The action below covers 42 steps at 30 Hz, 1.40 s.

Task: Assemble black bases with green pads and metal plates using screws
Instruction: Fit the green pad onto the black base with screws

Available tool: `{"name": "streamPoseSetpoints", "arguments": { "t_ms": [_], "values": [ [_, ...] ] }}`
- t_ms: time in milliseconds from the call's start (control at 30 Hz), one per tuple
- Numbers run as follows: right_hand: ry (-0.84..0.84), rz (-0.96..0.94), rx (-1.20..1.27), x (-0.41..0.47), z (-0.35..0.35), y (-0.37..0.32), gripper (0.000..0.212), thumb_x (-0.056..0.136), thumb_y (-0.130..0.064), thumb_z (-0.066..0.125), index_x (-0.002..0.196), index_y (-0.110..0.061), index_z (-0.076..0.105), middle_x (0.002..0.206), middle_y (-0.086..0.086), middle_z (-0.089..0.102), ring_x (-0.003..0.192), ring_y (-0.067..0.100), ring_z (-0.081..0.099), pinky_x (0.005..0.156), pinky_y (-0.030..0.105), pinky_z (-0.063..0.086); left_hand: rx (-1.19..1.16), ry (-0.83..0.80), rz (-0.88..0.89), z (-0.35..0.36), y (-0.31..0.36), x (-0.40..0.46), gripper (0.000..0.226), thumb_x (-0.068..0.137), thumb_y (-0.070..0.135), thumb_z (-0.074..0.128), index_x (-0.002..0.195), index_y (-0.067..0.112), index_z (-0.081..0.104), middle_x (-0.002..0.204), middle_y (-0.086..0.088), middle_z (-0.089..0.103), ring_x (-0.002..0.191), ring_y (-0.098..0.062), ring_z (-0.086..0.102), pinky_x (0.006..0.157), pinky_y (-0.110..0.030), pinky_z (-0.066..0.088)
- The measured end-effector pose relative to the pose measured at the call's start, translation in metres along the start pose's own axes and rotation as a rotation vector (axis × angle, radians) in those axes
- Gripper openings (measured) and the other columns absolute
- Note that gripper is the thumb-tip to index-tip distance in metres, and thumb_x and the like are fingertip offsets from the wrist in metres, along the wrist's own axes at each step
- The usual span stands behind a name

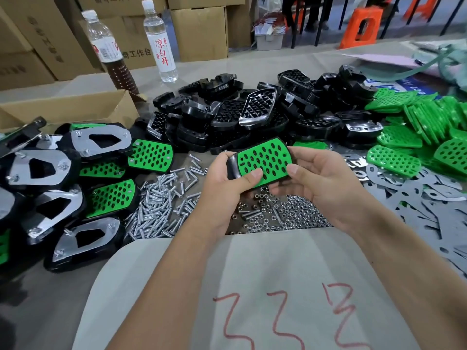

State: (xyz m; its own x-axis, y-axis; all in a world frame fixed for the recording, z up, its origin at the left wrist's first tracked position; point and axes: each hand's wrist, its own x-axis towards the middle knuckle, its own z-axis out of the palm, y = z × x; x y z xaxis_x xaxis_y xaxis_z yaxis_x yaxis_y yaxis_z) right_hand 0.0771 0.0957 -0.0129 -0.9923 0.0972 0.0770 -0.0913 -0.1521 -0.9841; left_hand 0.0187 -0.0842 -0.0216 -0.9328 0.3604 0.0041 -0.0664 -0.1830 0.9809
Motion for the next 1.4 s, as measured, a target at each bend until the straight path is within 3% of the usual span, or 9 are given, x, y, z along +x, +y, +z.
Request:
{"name": "streamPoseSetpoints", "arguments": {
  "t_ms": [367, 533, 667, 800, 933, 1033, 1133, 1300, 1400],
  "values": [
    [0.169, -0.033, 0.202, -0.002, 0.026, -0.001, 0.02, 0.105, 0.0, 0.05, 0.119, 0.0, 0.065, 0.106, 0.019, 0.077, 0.086, 0.03, 0.077, 0.075, 0.03, 0.063, -0.262, 0.11, 0.01, 0.006, 0.003, -0.001, 0.04, 0.083, 0.022, 0.08, 0.117, 0.006, 0.067, 0.116, -0.014, 0.076, 0.1, -0.027, 0.073, 0.076, -0.032, 0.06],
    [0.217, -0.021, 0.28, -0.002, 0.048, 0.005, 0.013, 0.102, 0.001, 0.059, 0.113, 0.006, 0.065, 0.101, 0.018, 0.078, 0.084, 0.031, 0.079, 0.074, 0.029, 0.063, -0.265, 0.239, 0.066, 0.005, -0.001, -0.001, 0.026, 0.086, 0.006, 0.079, 0.111, 0.007, 0.07, 0.109, -0.013, 0.079, 0.102, -0.029, 0.076, 0.086, -0.039, 0.062],
    [0.189, -0.063, 0.028, 0.003, 0.061, 0.002, 0.014, 0.1, -0.003, 0.065, 0.114, -0.004, 0.064, 0.099, 0.011, 0.077, 0.074, 0.026, 0.076, 0.064, 0.035, 0.064, -0.153, 0.4, 0.174, -0.005, 0.007, 0.002, 0.03, 0.082, 0.004, 0.082, 0.108, 0.008, 0.068, 0.096, -0.004, 0.079, 0.091, -0.023, 0.078, 0.068, -0.026, 0.059],
    [0.27, -0.113, -0.392, 0.006, 0.08, 0.005, 0.023, 0.099, -0.014, 0.068, 0.118, -0.014, 0.054, 0.095, 0.001, 0.068, 0.059, 0.02, 0.072, 0.057, 0.042, 0.061, -0.033, 0.67, 0.29, -0.031, 0.018, 0.008, 0.034, 0.071, 0.015, 0.082, 0.1, 0.023, 0.065, 0.102, -0.005, 0.077, 0.097, -0.025, 0.077, 0.086, -0.052, 0.063],
    [-0.158, -0.214, -1.136, 0.003, 0.105, 0.009, 0.029, 0.095, -0.035, 0.07, 0.119, -0.02, 0.061, 0.106, -0.001, 0.062, 0.095, 0.023, 0.061, 0.082, 0.039, 0.049, 0.126, 0.867, 0.401, -0.063, 0.024, 0.012, 0.034, 0.075, 0.019, 0.082, 0.096, 0.032, 0.059, 0.105, 0.002, 0.074, 0.094, -0.01, 0.075, 0.091, -0.045, 0.062],
    [-0.32, -0.199, -1.455, 0.005, 0.13, 0.009, 0.048, 0.094, -0.053, 0.064, 0.128, -0.021, 0.051, 0.121, 0.003, 0.051, 0.103, 0.032, 0.063, 0.071, 0.039, 0.04, 0.08, 0.877, 0.429, -0.073, 0.024, 0.015, 0.032, 0.075, 0.017, 0.082, 0.098, 0.023, 0.062, 0.106, -0.005, 0.075, 0.098, -0.018, 0.075, 0.088, -0.049, 0.063],
    [-0.362, -0.18, -1.502, 0.011, 0.142, 0.003, 0.042, 0.098, -0.042, 0.062, 0.129, -0.018, 0.049, 0.121, 0.007, 0.056, 0.106, 0.036, 0.064, 0.069, 0.038, 0.037, 0.007, 0.85, 0.412, -0.076, 0.025, 0.015, 0.032, 0.076, 0.014, 0.08, 0.101, 0.021, 0.062, 0.107, -0.008, 0.074, 0.1, -0.024, 0.075, 0.088, -0.053, 0.062],
    [-0.415, -0.179, -1.464, 0.009, 0.148, -0.005, 0.015, 0.094, -0.01, 0.06, 0.091, -0.019, 0.048, 0.107, 0.011, 0.063, 0.1, 0.037, 0.065, 0.07, 0.037, 0.04, -0.08, 0.782, 0.396, -0.073, 0.027, 0.013, 0.028, 0.084, 0.005, 0.077, 0.106, 0.019, 0.067, 0.106, -0.006, 0.076, 0.105, -0.026, 0.075, 0.093, -0.056, 0.06],
    [-0.396, -0.245, -1.418, 0.002, 0.146, 0.0, 0.011, 0.094, -0.006, 0.057, 0.102, -0.014, 0.056, 0.107, 0.012, 0.061, 0.095, 0.038, 0.064, 0.07, 0.038, 0.04, -0.077, 0.758, 0.391, -0.072, 0.027, 0.013, 0.02, 0.089, 0.007, 0.075, 0.101, 0.022, 0.072, 0.103, -0.004, 0.078, 0.103, -0.024, 0.075, 0.095, -0.054, 0.06]
  ]
}}
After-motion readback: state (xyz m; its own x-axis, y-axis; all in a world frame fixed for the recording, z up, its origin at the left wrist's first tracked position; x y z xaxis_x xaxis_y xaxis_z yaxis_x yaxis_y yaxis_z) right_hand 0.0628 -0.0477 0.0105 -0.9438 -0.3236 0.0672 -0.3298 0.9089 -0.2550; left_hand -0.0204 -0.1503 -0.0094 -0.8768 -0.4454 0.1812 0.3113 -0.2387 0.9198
